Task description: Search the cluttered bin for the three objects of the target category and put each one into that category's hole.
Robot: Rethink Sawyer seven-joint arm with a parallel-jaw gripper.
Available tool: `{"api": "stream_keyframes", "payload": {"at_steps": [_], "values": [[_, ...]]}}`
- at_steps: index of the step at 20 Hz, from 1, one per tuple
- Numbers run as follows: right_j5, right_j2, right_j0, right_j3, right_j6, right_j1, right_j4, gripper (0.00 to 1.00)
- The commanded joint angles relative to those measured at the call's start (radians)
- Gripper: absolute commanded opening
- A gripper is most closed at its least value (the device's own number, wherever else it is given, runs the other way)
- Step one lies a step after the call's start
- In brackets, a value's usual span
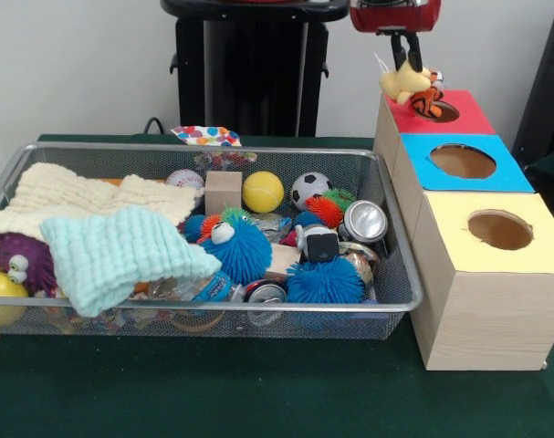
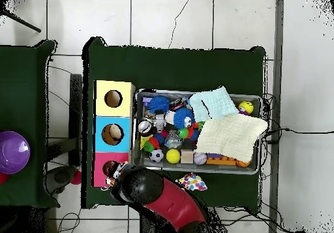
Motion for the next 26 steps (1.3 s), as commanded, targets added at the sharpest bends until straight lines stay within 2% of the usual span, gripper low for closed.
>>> {"api": "stream_keyframes", "payload": {"at_steps": [1, 3, 13, 26], "values": [[-0.055, -0.006, 0.009, -0.029, 0.169, 0.016, -0.028, 0.00], [-0.051, -0.026, 0.017, -0.048, 0.160, 0.028, -0.058, 0.00], [-0.009, -0.053, 0.030, -0.063, 0.199, 0.036, -0.044, 0.00], [-0.012, -0.033, 0.023, -0.057, 0.180, 0.030, -0.026, 0.00]]}}
